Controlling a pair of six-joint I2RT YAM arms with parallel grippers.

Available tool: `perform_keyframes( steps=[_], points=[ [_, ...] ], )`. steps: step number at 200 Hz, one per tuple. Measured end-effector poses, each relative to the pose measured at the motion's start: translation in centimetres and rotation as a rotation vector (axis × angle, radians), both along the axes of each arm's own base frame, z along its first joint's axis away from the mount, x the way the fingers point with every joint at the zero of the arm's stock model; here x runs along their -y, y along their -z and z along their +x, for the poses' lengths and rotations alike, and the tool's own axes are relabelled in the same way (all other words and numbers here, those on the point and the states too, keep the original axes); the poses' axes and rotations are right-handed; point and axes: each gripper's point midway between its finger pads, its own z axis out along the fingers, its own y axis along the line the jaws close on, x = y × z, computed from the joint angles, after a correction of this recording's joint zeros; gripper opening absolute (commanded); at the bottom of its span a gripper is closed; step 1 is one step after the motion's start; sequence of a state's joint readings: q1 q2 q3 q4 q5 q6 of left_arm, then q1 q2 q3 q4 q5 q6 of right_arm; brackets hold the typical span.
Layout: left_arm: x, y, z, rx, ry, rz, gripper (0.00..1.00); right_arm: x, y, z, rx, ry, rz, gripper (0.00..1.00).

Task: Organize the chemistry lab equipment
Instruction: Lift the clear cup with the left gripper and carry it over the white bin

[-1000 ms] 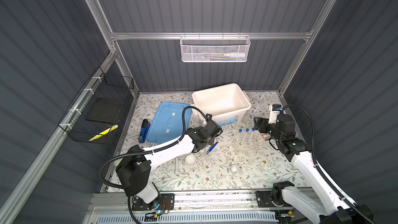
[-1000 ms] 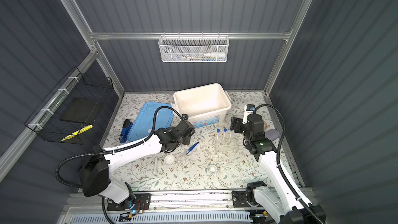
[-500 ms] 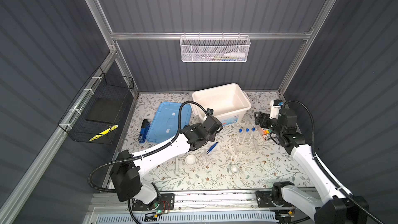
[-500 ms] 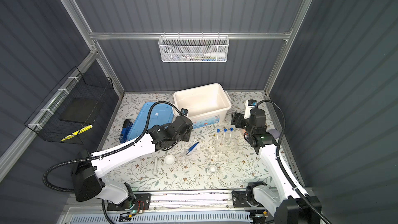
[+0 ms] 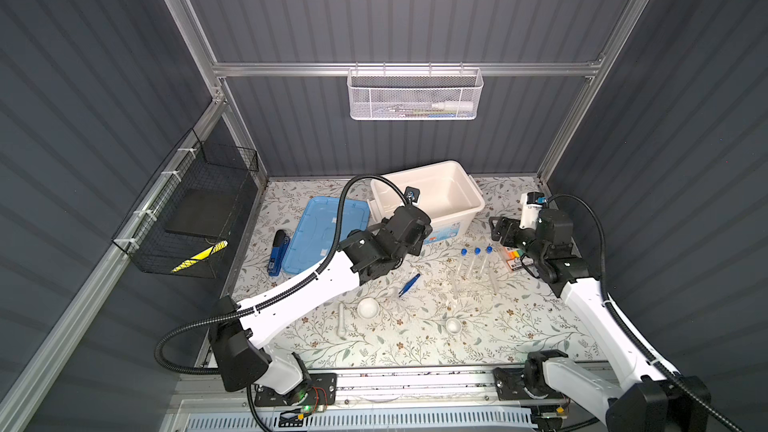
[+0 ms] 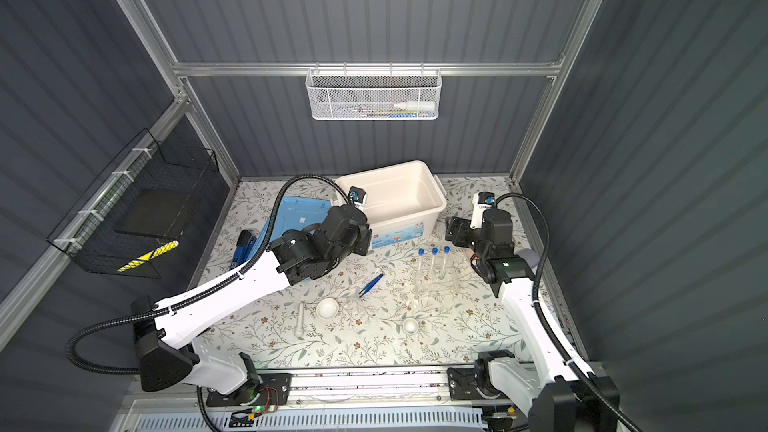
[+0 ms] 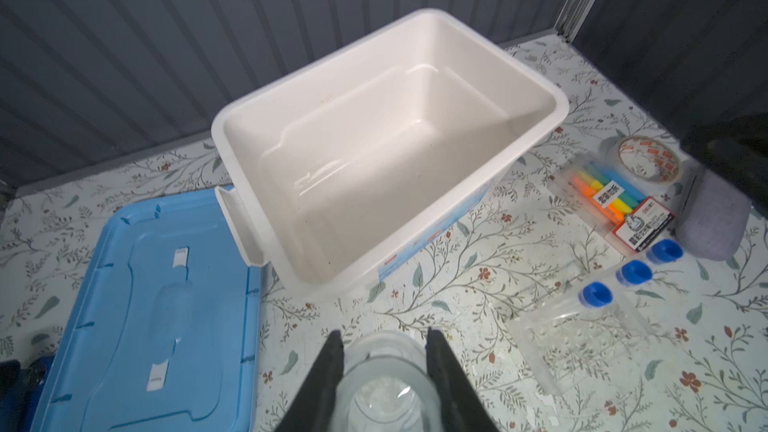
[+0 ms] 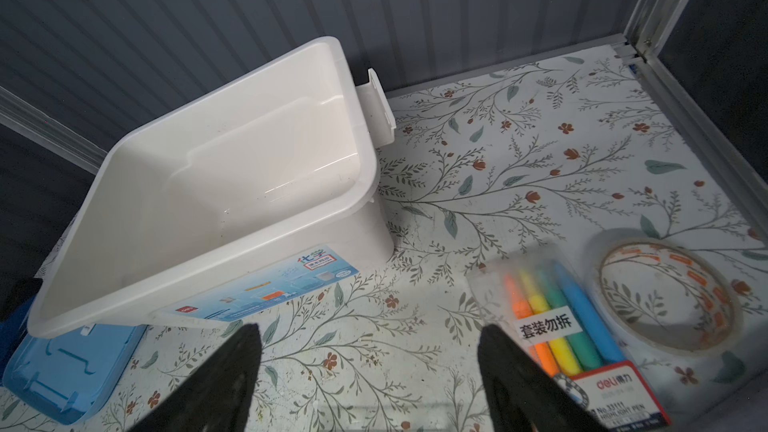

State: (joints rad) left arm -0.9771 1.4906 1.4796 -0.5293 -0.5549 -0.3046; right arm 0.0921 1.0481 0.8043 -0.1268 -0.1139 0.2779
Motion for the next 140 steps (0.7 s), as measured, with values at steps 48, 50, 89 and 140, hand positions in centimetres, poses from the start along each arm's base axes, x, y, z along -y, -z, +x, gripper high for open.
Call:
perform_keyframes(
  steps=[48, 50, 89, 140],
  points=[
    [-0.2, -1.1, 4.5, 0.067, -0.031, 0.009, 0.31, 0.0, 0.0, 0.0, -0.002, 0.000, 0.003, 0.84],
    [-0.1, -1.0, 4.8, 0.067, -0.032, 0.013, 0.31, 0.0, 0.0, 0.0, -0.002, 0.000, 0.003, 0.84],
    [0.7, 1.8, 9.0, 0.039, -0.033, 0.044, 0.30, 0.4, 0.0, 0.1, -0.002, 0.010, 0.003, 0.84],
    [0.7, 6.0, 14.7, -0.003, -0.052, 0.052, 0.30, 0.6, 0.5, 0.4, -0.011, 0.017, 0.003, 0.84]
  ],
)
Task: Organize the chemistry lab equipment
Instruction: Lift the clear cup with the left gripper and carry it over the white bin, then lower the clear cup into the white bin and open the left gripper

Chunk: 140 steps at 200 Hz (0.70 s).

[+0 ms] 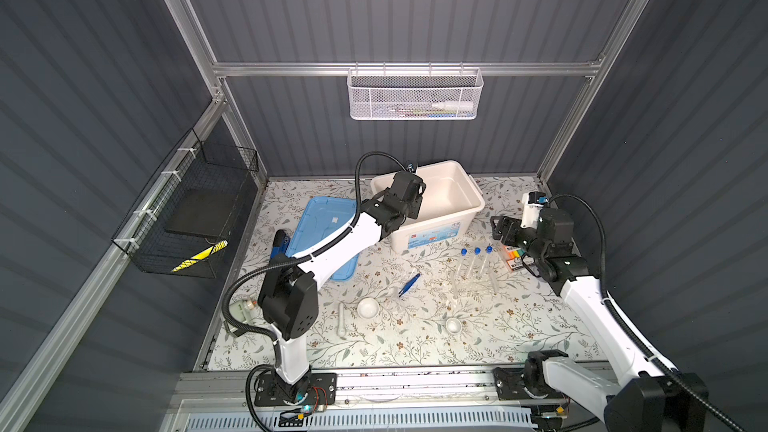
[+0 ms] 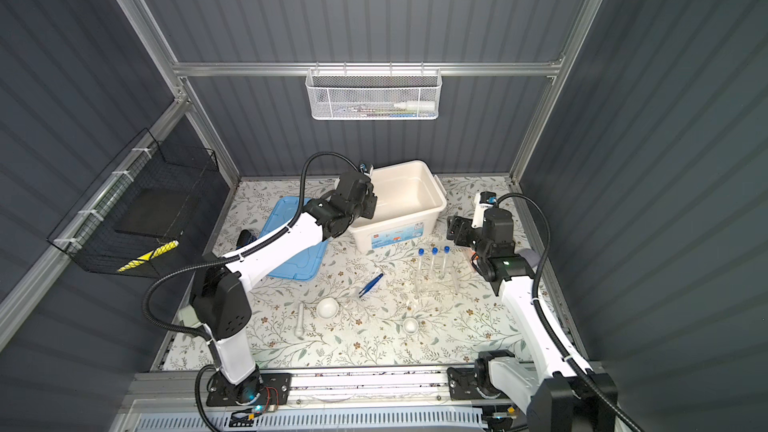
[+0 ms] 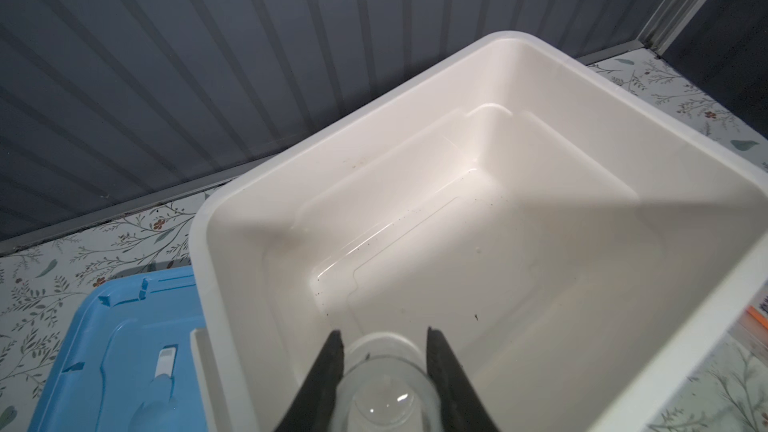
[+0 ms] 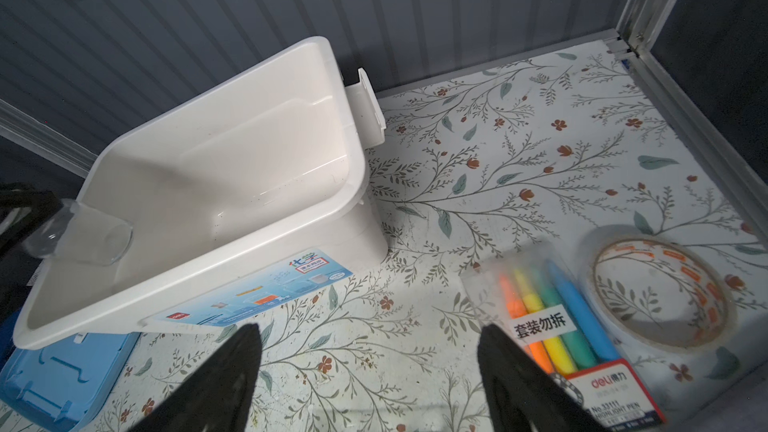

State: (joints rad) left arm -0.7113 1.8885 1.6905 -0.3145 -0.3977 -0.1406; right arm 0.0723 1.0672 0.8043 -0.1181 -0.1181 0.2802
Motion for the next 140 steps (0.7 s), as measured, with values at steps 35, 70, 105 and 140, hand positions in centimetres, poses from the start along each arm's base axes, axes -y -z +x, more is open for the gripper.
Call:
perform_keyframes(
  steps=[35, 70, 105, 140],
  points=[
    [0.4, 1.7, 3.5, -0.005, -0.002, -0.012, 0.30, -0.3, 1.2, 0.8, -0.030, -0.015, 0.008, 0.83],
    [1.4, 3.2, 6.0, 0.000, 0.021, -0.027, 0.31, -0.7, 2.0, 2.4, -0.062, -0.038, 0.017, 0.83],
    [2.0, 5.0, 7.8, -0.001, 0.053, -0.039, 0.30, -1.0, 1.6, 4.4, -0.058, -0.062, 0.038, 0.82],
    [2.5, 7.0, 9.1, -0.013, 0.084, -0.048, 0.31, -1.3, 1.6, 5.8, -0.060, -0.083, 0.054, 0.82]
  ],
)
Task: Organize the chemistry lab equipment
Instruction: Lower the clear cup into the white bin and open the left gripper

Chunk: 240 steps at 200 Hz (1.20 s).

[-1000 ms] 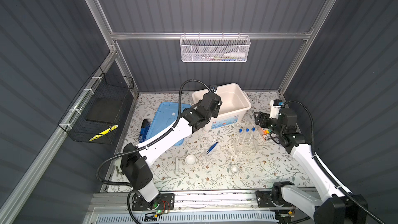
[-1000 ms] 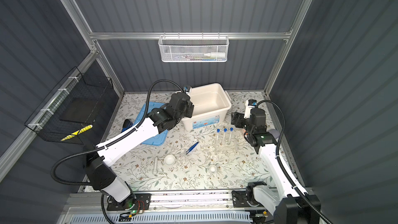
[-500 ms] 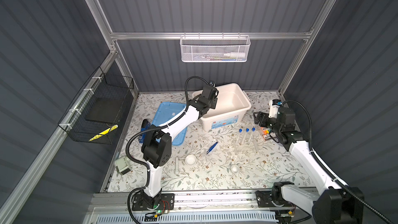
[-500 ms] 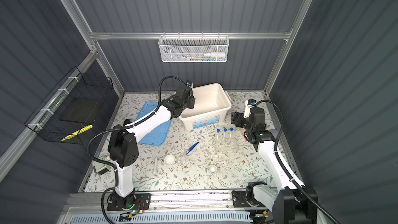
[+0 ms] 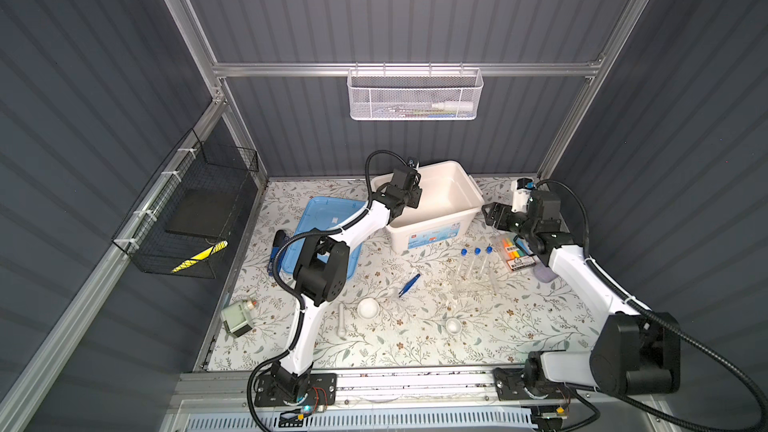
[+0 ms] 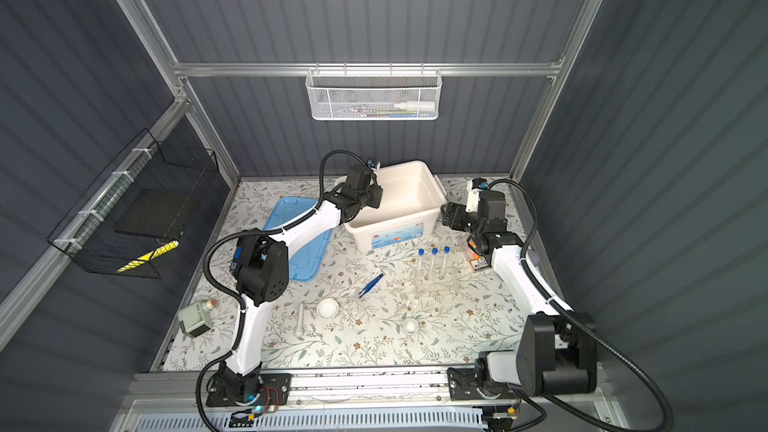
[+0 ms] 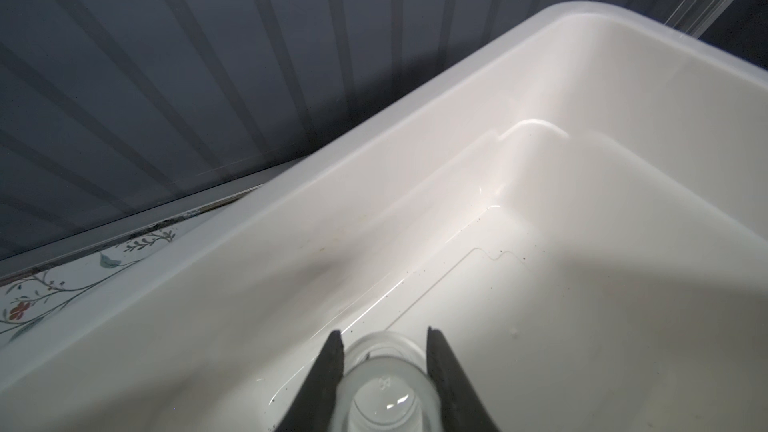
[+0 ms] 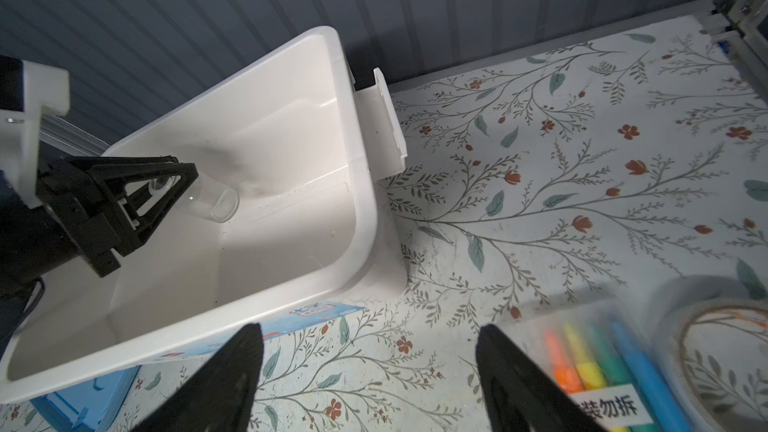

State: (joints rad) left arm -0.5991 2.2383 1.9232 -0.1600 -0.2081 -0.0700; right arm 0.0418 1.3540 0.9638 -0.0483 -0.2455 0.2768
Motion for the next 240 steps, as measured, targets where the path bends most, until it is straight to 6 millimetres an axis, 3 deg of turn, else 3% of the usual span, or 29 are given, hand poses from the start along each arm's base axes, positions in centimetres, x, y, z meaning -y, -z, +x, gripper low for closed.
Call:
perform_keyframes(
  steps=[46, 78, 151, 189, 240],
  points=[
    [-0.1, 1.5, 2.5, -0.003, -0.002, -0.020, 0.30, -0.3, 0.4, 1.1, -0.010, -0.021, 0.009, 0.81],
    [-0.6, 2.5, 3.1, -0.014, -0.010, -0.009, 0.30, -0.6, 0.4, 2.0, -0.011, -0.036, 0.015, 0.80],
    [-0.4, 3.3, 2.9, -0.025, 0.018, 0.012, 0.30, -0.9, 0.4, 2.1, -0.010, -0.055, 0.027, 0.79],
    [-0.4, 4.9, 2.2, -0.059, 0.043, 0.023, 0.31, -0.9, 0.4, 2.1, -0.010, -0.054, 0.026, 0.80],
    [-0.3, 5.5, 1.9, -0.073, 0.054, 0.028, 0.41, -0.8, -0.3, 1.8, 0.003, -0.053, 0.021, 0.80]
  ],
)
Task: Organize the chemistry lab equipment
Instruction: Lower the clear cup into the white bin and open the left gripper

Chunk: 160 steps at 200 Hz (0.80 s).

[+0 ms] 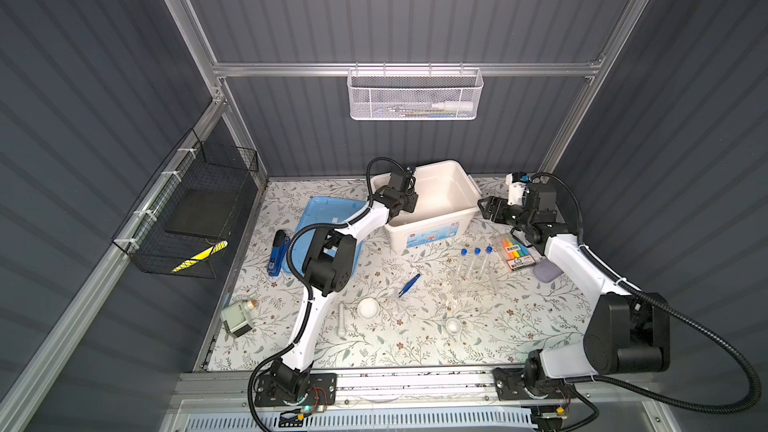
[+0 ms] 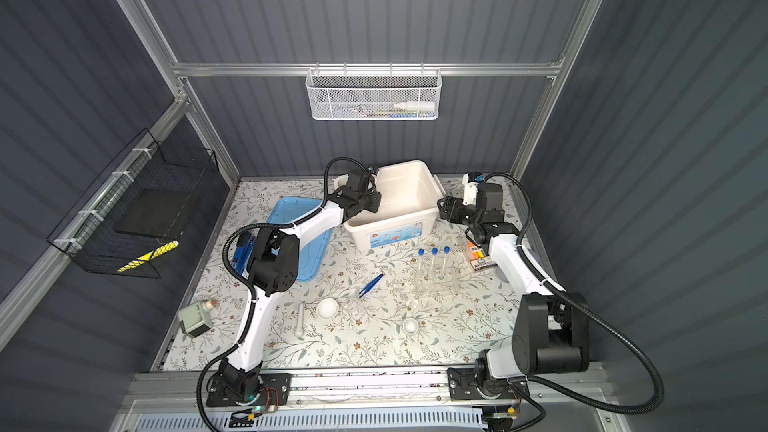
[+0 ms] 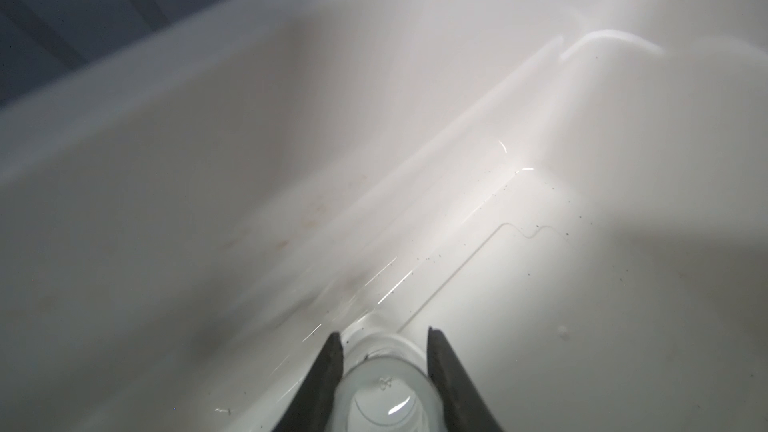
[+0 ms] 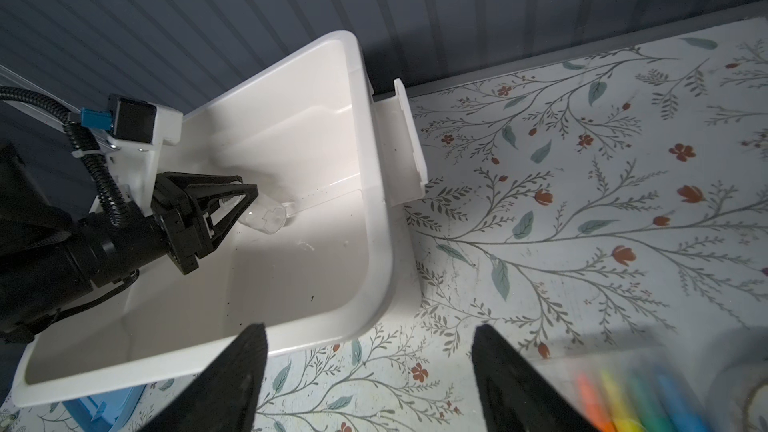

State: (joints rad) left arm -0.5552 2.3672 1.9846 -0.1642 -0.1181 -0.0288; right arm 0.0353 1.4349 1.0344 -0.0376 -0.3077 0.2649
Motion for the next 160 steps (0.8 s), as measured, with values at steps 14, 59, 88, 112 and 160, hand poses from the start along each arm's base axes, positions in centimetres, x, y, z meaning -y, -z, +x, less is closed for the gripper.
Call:
perform_keyframes(
  steps=[14, 59, 88, 112, 160],
  points=[
    [0.0, 0.0, 0.0, 0.001, 0.001, 0.000, 0.47, 0.0, -0.4, -0.2, 0.008, 0.000, -0.004, 0.80],
    [0.1, 0.1, -0.1, -0.002, 0.013, 0.005, 0.59, 0.4, -1.7, -1.1, 0.033, 0.011, -0.023, 0.81],
    [0.1, 0.0, -0.3, -0.011, 0.020, 0.006, 0.70, 0.6, -2.1, -2.0, 0.038, 0.018, -0.038, 0.82],
    [0.2, -1.1, -0.5, -0.004, 0.028, -0.006, 0.80, 0.8, -2.5, -2.9, 0.044, 0.024, -0.045, 0.82],
    [-0.5, -7.9, -1.9, 0.078, 0.032, -0.063, 0.98, 1.3, -3.3, -5.9, 0.045, 0.045, -0.057, 0.81]
  ],
)
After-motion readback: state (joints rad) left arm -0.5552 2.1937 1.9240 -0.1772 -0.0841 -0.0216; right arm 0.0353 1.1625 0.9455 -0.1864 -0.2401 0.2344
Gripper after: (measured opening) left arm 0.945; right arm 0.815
